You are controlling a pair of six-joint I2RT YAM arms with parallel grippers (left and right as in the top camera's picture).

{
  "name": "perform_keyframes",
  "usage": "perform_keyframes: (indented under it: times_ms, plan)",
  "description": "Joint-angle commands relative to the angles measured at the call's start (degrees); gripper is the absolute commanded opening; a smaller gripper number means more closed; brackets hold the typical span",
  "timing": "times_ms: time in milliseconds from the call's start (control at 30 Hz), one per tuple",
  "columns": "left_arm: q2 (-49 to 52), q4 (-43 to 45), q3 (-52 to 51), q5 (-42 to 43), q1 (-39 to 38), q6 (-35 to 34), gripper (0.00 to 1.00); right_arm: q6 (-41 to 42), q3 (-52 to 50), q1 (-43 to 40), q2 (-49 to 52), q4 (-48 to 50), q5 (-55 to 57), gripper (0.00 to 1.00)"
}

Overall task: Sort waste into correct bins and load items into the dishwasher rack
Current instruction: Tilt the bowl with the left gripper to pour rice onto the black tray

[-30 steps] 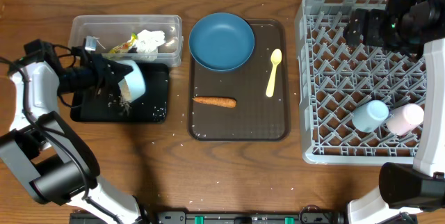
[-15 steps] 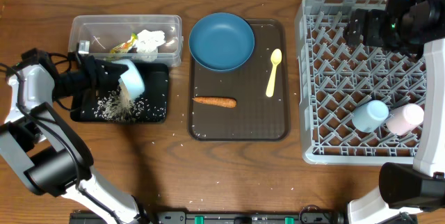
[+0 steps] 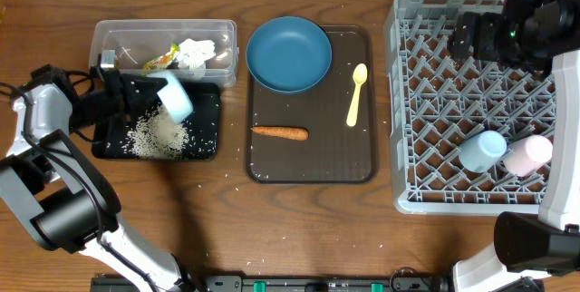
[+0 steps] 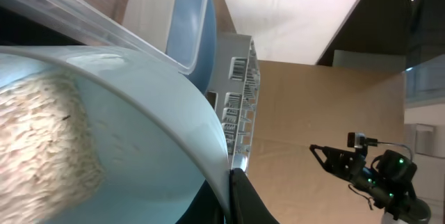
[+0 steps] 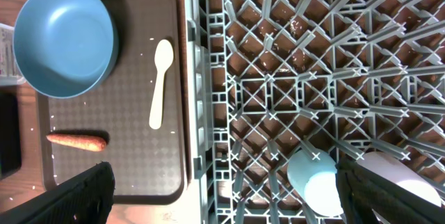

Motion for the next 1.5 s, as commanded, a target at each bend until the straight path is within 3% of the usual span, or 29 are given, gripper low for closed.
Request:
perform_keyframes:
  times_ms: [0, 533, 1333, 1467]
  plan:
    - [0.13, -0.44, -0.31, 2.49, 0.24, 0.33, 0.06, -0.72, -0.26, -0.24, 0.28, -0.13, 0.55, 0.99]
    - [0.13, -1.03, -0.31, 10.29, 0.24, 0.15, 0.06, -0.74, -0.26, -0.24, 0.28, -1.31, 0.57, 0.99]
    - [-0.02, -3.34, -0.28, 9.29, 0.70, -0.11, 0.06, -0.74, -0.26, -0.24, 0.28, -2.19, 0.57, 0.99]
    - [-0.35, -8.48, -0.28, 10.51, 1.16, 0.20, 0.06, -0.76, -0.26, -0.24, 0.28, -2.23, 0.94, 0.99]
